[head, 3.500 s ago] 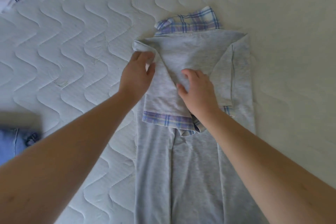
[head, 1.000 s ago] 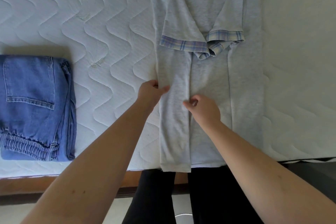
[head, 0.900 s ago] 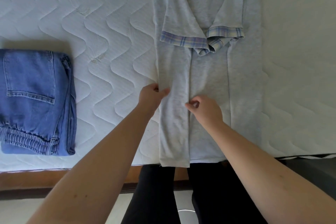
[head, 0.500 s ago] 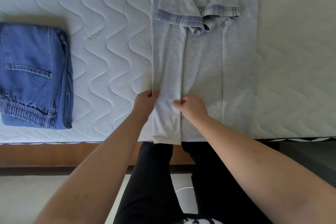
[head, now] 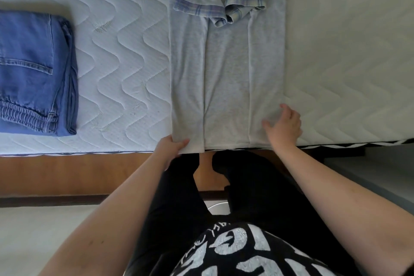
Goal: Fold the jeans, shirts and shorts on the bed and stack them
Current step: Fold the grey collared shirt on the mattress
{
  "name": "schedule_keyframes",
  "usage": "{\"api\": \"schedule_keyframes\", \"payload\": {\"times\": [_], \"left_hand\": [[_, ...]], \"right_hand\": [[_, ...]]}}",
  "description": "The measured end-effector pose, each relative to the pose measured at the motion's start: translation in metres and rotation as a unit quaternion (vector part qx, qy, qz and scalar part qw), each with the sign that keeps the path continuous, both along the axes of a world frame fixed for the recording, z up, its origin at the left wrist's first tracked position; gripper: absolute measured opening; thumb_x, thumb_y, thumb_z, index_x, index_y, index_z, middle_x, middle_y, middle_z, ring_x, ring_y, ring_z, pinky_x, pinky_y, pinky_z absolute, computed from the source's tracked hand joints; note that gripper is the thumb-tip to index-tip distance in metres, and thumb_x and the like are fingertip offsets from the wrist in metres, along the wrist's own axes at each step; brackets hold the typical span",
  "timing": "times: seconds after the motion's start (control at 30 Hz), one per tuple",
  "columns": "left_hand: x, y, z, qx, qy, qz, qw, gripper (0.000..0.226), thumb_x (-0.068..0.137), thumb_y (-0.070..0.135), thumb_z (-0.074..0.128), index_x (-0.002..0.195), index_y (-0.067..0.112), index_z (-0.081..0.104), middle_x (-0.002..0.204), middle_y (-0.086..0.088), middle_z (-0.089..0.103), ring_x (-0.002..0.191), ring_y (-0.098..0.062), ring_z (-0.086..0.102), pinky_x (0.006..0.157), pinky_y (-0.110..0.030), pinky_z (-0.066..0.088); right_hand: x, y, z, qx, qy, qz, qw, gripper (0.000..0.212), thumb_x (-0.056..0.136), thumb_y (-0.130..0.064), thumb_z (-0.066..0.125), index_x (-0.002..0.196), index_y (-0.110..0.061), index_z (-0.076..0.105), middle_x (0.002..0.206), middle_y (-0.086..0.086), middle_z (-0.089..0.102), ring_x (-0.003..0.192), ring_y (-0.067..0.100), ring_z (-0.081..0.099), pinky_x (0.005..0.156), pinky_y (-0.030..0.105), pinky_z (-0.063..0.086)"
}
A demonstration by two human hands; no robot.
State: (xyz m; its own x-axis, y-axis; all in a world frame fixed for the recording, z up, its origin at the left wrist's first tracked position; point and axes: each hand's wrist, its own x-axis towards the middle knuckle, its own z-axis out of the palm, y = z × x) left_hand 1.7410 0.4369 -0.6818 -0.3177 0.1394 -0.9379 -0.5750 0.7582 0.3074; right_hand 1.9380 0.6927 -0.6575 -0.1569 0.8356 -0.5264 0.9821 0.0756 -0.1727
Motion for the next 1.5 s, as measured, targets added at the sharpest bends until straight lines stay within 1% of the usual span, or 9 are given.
{"api": "schedule_keyframes", "payload": {"times": [0.23,0.4,0.57,0.67,0.73,0.93,1.1,1.27,1.5], "left_hand": [[0.023,-0.006,0.018,0.033,-0.002,0.101,0.994,0.022,0.091,0.021,0.071,0.110,0.017,0.060,0.107,0.001,0.068,0.094,-0.016,0.069,0.069,-0.021,0.056],[0.028,-0.002,0.052,0.055,0.070,0.134,0.987,0.020,0.090,0.013,0.070,0.105,0.017,0.057,0.114,-0.009,0.064,0.095,-0.020,0.069,0.066,-0.021,0.058],[0.033,-0.005,0.092,0.039,0.246,-0.003,0.968,0.049,0.090,0.025,0.069,0.123,0.047,0.042,0.086,0.002,0.070,0.069,-0.019,0.072,0.052,-0.018,0.050],[0.035,-0.003,0.110,0.059,0.274,-0.075,0.957,0.017,0.091,0.029,0.068,0.096,0.046,0.067,0.084,0.007,0.072,0.079,-0.019,0.069,0.072,-0.031,0.055],[0.032,-0.004,0.118,0.066,0.263,-0.141,0.952,0.019,0.088,0.029,0.072,0.103,0.040,0.070,0.095,0.009,0.070,0.086,-0.018,0.065,0.086,-0.033,0.052],[0.021,0.001,0.151,0.077,0.334,-0.324,0.882,0.048,0.081,0.012,0.076,0.126,0.023,0.062,0.104,0.004,0.049,0.076,-0.001,0.053,0.070,-0.006,0.039],[0.009,0.020,0.178,0.043,0.449,-0.289,0.845,0.019,0.082,0.019,0.076,0.100,0.017,0.074,0.101,-0.002,0.051,0.096,-0.027,0.056,0.090,-0.039,0.043],[-0.015,0.034,0.201,0.101,0.560,-0.426,0.703,0.005,0.082,0.006,0.073,0.080,0.002,0.072,0.136,-0.018,0.053,0.127,-0.039,0.049,0.106,-0.047,0.036],[-0.048,0.045,0.238,0.115,0.480,-0.560,0.665,0.022,0.102,0.024,0.047,0.121,0.022,0.058,0.107,-0.005,0.073,0.094,-0.032,0.067,0.079,-0.037,0.050]], "right_hand": [[0.043,0.012,-0.006,-0.196,0.022,-0.061,0.978,0.045,0.086,-0.031,0.069,0.120,-0.002,0.064,0.119,0.019,0.066,0.108,0.035,0.062,0.092,0.040,0.050],[0.049,-0.002,0.013,-0.201,0.134,-0.116,0.963,0.042,0.088,-0.020,0.067,0.125,-0.003,0.056,0.119,0.015,0.065,0.105,0.029,0.061,0.084,0.029,0.043],[0.064,0.002,0.058,-0.139,0.233,-0.035,0.962,0.048,0.094,-0.014,0.061,0.140,-0.018,0.047,0.129,0.001,0.056,0.119,0.017,0.053,0.099,0.022,0.036],[0.069,0.008,0.081,-0.139,0.211,0.095,0.963,0.025,0.098,-0.016,0.058,0.120,-0.018,0.068,0.114,0.005,0.060,0.116,0.026,0.056,0.089,0.016,0.032],[0.069,0.011,0.098,-0.180,0.184,0.152,0.954,0.035,0.092,-0.016,0.066,0.127,-0.016,0.065,0.116,0.008,0.052,0.119,0.030,0.051,0.094,0.019,0.032],[0.065,0.011,0.123,-0.084,0.148,0.243,0.955,0.046,0.084,-0.002,0.068,0.129,-0.009,0.062,0.121,0.015,0.047,0.113,0.031,0.051,0.095,0.021,0.032],[0.052,0.008,0.143,0.084,0.161,0.271,0.945,0.020,0.076,-0.003,0.073,0.096,-0.006,0.075,0.106,0.018,0.053,0.096,0.038,0.054,0.083,0.034,0.038],[0.038,0.021,0.171,0.163,0.190,0.387,0.887,0.010,0.073,-0.001,0.071,0.083,-0.002,0.070,0.131,0.021,0.056,0.120,0.046,0.052,0.101,0.050,0.039],[0.025,0.045,0.201,0.108,0.170,0.449,0.871,0.034,0.091,-0.005,0.059,0.122,-0.015,0.068,0.099,0.014,0.070,0.089,0.034,0.065,0.073,0.036,0.048]]}}
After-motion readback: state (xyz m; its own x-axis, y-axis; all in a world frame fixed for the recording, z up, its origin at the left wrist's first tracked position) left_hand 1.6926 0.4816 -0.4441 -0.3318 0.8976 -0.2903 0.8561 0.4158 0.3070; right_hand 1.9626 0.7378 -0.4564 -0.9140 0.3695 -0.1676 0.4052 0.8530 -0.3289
